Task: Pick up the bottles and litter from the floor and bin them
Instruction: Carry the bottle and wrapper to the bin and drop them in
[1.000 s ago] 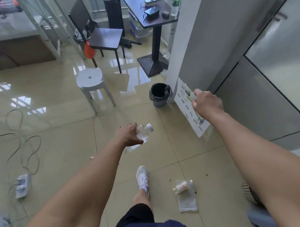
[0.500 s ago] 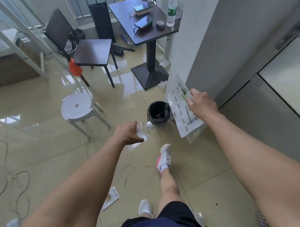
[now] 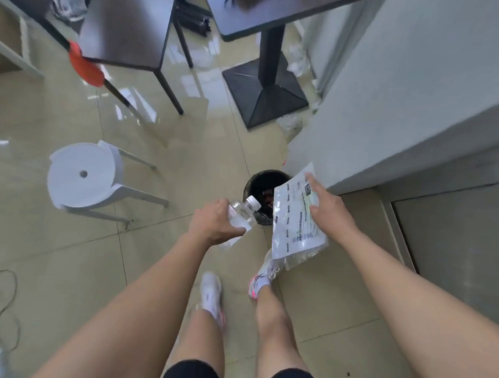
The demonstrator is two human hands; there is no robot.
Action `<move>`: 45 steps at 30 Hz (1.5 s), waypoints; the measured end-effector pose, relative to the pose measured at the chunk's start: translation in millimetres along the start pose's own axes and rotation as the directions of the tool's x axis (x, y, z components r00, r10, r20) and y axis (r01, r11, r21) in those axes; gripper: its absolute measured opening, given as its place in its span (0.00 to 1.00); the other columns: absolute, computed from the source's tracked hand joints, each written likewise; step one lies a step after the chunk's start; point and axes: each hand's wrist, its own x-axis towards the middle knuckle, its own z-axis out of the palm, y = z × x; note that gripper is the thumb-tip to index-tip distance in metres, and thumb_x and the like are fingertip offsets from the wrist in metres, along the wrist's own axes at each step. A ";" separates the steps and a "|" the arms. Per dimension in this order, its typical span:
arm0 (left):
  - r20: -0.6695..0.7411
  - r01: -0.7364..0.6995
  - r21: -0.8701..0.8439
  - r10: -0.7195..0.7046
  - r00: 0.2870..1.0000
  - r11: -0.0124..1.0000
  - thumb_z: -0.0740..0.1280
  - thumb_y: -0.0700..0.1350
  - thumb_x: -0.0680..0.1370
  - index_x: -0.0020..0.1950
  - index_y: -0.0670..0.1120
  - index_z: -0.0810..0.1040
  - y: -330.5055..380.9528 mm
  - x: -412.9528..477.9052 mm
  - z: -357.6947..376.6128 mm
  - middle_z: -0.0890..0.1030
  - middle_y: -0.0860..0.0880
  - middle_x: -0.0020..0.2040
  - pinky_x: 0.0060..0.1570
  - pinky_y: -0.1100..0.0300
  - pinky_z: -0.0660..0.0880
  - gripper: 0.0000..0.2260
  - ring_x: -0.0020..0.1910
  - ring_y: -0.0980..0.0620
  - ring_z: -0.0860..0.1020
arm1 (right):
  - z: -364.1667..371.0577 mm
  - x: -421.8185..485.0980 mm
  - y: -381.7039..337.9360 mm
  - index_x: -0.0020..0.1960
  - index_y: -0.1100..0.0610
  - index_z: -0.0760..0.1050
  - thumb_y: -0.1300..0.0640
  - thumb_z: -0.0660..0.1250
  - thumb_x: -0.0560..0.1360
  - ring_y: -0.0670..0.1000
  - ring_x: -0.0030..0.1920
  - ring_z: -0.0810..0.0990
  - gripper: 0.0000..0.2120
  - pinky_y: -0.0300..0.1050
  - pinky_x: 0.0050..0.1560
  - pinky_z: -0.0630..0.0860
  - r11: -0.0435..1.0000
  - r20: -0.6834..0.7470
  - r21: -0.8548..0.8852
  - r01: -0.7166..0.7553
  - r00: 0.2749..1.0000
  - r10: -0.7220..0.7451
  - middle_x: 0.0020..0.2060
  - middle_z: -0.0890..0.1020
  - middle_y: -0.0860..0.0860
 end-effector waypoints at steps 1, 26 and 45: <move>0.017 0.007 -0.007 -0.007 1.000 1.000 0.69 0.65 0.69 0.55 0.49 0.71 -6.9 17.0 6.2 0.78 0.52 0.50 0.47 0.52 0.73 0.25 0.50 0.46 0.77 | 7.3 19.5 -0.2 0.79 0.38 0.64 0.63 0.59 0.82 0.49 0.36 0.78 0.30 0.44 0.36 0.74 1.000 0.021 0.027 -0.006 1.000 0.006 0.64 0.81 0.54; 0.079 -0.096 -0.296 0.125 0.989 0.950 0.73 0.63 0.70 0.64 0.52 0.73 -107.6 287.8 177.5 0.78 0.55 0.52 0.54 0.50 0.75 0.27 0.50 0.49 0.77 | 213.3 281.6 111.2 0.48 0.52 0.86 0.65 0.80 0.70 0.51 0.47 0.87 0.11 0.48 0.48 0.85 0.714 -0.014 0.612 -0.340 0.898 0.440 0.48 0.88 0.52; 0.068 -0.073 -0.324 0.100 0.993 0.943 0.70 0.68 0.66 0.65 0.53 0.73 -95.5 299.4 199.2 0.79 0.55 0.54 0.51 0.51 0.77 0.32 0.50 0.51 0.78 | 213.4 298.6 145.9 0.46 0.72 0.76 0.57 0.81 0.71 0.52 0.50 0.83 0.20 0.45 0.50 0.78 0.936 -0.045 0.137 -0.325 0.942 0.334 0.83 0.48 0.43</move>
